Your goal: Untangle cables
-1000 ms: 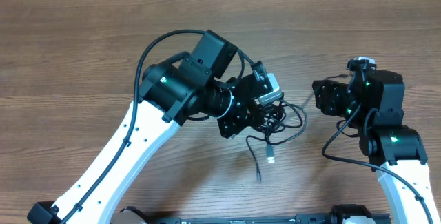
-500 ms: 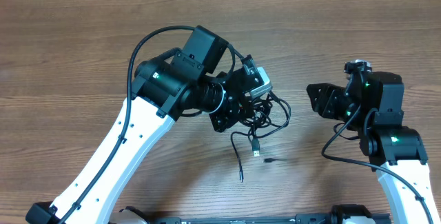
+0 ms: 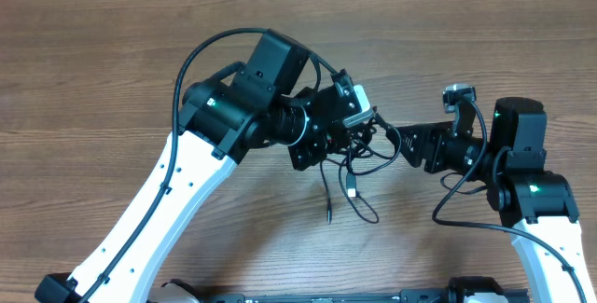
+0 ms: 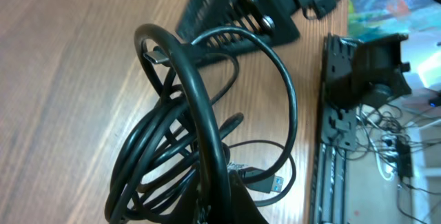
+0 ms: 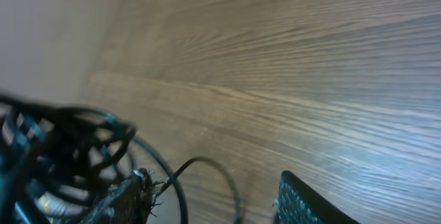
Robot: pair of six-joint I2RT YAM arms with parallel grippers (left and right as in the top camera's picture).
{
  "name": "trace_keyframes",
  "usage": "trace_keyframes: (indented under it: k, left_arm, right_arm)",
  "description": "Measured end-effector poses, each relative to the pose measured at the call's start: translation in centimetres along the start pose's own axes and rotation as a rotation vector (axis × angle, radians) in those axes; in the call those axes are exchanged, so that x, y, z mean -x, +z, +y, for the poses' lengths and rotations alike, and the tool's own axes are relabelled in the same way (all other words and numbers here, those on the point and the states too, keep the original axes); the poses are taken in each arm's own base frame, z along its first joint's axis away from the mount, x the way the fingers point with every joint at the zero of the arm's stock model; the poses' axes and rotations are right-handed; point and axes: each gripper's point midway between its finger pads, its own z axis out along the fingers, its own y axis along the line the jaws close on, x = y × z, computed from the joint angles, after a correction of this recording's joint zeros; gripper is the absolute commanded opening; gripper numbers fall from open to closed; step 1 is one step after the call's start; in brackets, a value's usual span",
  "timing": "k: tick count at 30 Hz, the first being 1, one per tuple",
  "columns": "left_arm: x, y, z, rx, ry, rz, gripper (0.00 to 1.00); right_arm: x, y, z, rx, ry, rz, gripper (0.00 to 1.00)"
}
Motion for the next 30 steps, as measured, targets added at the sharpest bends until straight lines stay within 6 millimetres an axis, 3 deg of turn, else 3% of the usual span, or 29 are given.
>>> trace_keyframes:
  k: [11,20,30]
  left_arm:
    - [0.8,-0.4,3.6,0.192,-0.138,-0.019,0.04]
    - [0.7,-0.4,3.9,0.211,-0.177,-0.018,0.04]
    - [2.1,-0.6,4.7,0.235,-0.241,-0.083,0.04]
  right_arm:
    - [-0.4,0.0,0.9,0.055,-0.017,0.016,0.56]
    - [-0.6,-0.1,1.4,0.085,-0.015,0.025,0.56]
    - [-0.9,-0.1,1.5,0.090,-0.009,0.037,0.57]
